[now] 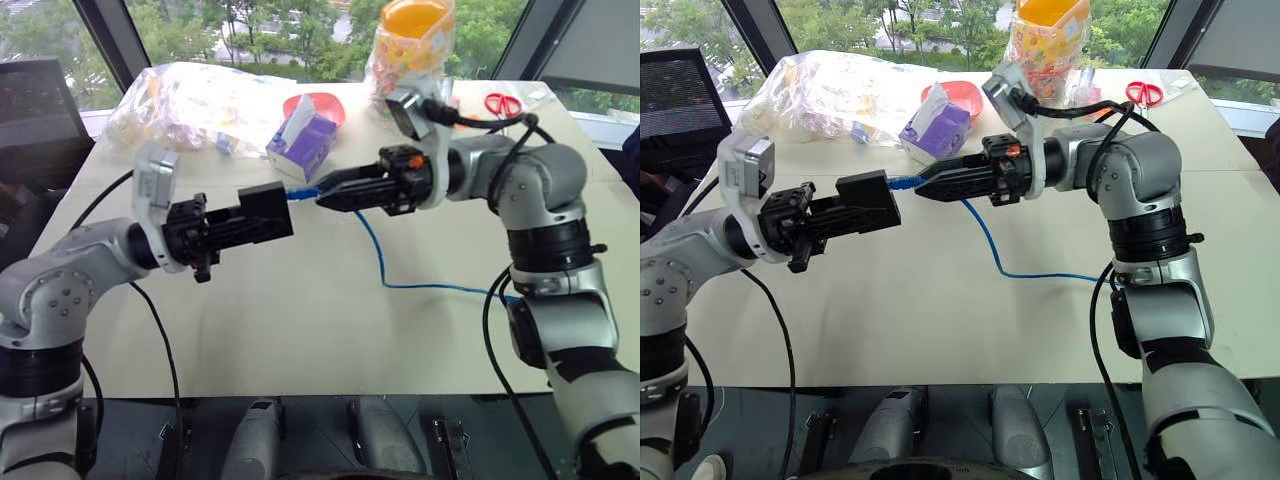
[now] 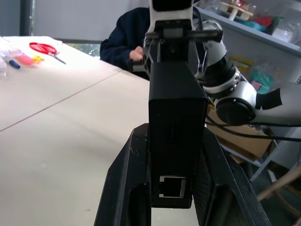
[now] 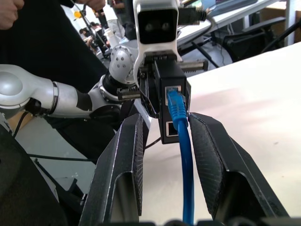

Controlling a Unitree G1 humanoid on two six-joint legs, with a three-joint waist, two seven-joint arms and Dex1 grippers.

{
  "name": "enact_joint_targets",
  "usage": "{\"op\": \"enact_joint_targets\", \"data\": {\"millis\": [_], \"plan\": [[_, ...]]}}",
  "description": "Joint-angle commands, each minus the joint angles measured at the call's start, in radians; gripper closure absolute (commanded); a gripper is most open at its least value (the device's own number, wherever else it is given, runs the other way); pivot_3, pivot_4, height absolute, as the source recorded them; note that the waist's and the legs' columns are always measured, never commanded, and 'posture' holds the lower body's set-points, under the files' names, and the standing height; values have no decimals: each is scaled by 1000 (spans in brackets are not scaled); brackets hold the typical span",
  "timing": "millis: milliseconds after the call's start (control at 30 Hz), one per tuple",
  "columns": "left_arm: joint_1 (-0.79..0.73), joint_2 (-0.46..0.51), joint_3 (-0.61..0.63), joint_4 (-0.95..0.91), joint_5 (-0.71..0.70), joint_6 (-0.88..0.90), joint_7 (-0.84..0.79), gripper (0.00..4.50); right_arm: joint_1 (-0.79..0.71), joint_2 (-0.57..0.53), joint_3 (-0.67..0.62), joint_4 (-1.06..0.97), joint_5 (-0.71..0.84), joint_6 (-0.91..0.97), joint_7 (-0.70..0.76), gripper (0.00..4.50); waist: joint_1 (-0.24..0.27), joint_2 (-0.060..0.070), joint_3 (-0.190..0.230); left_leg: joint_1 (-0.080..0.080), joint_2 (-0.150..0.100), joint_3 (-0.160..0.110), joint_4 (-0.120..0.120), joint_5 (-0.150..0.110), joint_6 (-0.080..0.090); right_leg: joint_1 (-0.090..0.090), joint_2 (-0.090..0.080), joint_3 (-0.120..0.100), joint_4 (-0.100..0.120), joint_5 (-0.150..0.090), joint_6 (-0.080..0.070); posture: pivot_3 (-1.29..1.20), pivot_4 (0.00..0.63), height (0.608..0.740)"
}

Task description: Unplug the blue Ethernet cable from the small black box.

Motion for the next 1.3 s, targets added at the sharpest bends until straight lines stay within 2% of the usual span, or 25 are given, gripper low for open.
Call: {"op": "enact_joint_targets", "data": {"millis": [33,300,767,833,900,933,1300], "plan": [[-10,-4,15,-35,-11,-13,1,3986,-19,29,9,1,-20,-41,-12,2945,-1,0,0,0,0,0,0,0,0,0,0,0,0,0,0,0,150,740],[-3,-9,17,-44,-11,-12,5,3986,-50,63,5,25,-27,-52,-16,2945,1,0,0,0,0,0,0,0,0,0,0,0,0,0,0,0,150,740],[7,-9,14,-43,2,-22,-1,3986,-52,57,-4,14,-15,-37,-16,2945,0,0,0,0,0,0,0,0,0,0,0,0,0,0,0,0,150,740],[5,-10,14,-41,4,-23,-1,3986,-53,58,-4,14,-16,-37,-17,3457,0,0,0,0,0,0,0,0,0,0,0,0,0,0,0,0,150,740],[2,-11,14,-38,5,-25,-1,3986,-54,60,-3,14,-16,-36,-18,4264,0,0,0,0,0,0,0,0,0,0,0,0,0,0,0,0,150,740],[1,-12,15,-37,5,-25,1,3986,-53,60,-2,14,-17,-35,-18,4452,0,0,0,0,0,0,0,0,0,0,0,0,0,0,0,0,150,740],[1,-14,19,-40,4,-26,10,3986,-51,63,3,16,-25,-44,-23,4452,0,0,0,0,0,0,0,0,0,0,0,0,0,0,0,0,150,740]]}}
